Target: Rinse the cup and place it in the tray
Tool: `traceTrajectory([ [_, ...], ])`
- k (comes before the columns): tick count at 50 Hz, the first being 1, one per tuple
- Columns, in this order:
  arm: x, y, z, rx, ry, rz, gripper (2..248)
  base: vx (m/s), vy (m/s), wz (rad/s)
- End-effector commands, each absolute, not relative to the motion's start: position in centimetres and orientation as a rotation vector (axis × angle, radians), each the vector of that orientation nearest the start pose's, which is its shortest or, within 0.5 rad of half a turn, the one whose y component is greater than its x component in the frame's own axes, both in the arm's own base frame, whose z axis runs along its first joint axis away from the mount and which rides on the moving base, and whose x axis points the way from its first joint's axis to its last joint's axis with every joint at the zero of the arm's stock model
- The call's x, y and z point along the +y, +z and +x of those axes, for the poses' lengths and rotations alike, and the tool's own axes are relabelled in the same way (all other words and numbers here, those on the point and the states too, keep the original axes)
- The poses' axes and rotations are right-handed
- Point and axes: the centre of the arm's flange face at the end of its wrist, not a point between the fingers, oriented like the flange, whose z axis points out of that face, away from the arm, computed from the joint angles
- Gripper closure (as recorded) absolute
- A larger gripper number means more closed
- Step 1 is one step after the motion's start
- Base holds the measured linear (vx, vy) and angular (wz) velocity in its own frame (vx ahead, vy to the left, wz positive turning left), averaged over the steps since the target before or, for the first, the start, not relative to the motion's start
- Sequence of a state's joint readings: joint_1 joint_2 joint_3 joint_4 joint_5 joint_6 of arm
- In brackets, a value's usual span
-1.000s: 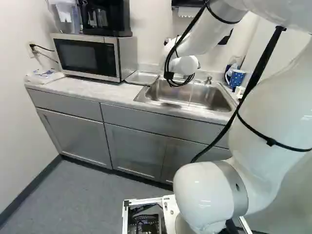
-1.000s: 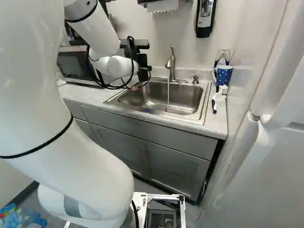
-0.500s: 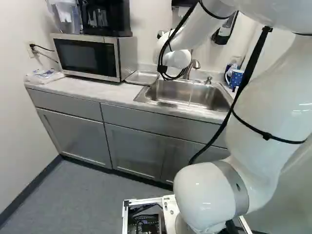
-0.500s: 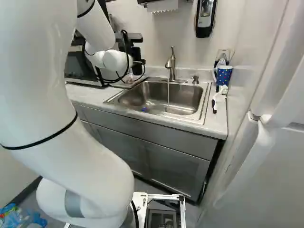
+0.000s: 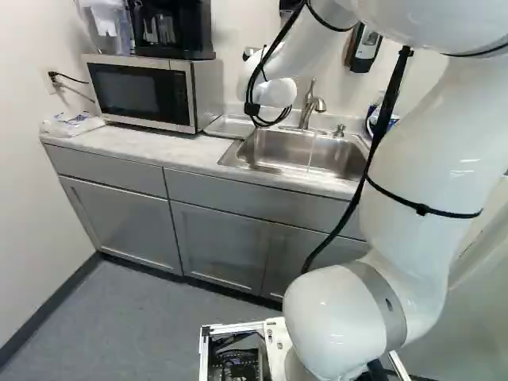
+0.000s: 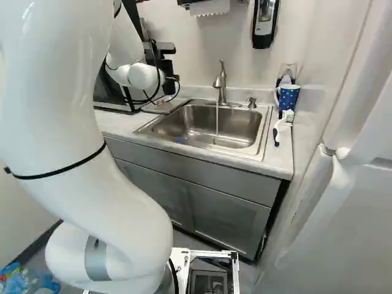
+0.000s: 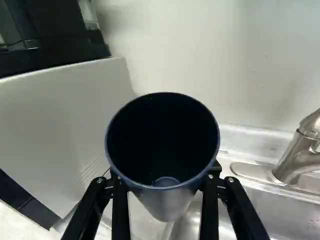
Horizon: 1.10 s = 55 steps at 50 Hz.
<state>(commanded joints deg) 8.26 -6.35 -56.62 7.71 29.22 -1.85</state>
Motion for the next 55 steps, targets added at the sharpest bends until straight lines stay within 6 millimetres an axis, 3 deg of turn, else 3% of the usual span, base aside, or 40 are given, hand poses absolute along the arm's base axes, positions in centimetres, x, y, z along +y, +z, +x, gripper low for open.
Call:
traceTrajectory([
  [44,13.5,57.0,61.9,-0.1,-1.891,-2.316,126,0.0,0.0,0.0],
  [55,14.6,56.7,62.4,-0.119,-1.849,-2.338,126,0.0,0.0,0.0],
])
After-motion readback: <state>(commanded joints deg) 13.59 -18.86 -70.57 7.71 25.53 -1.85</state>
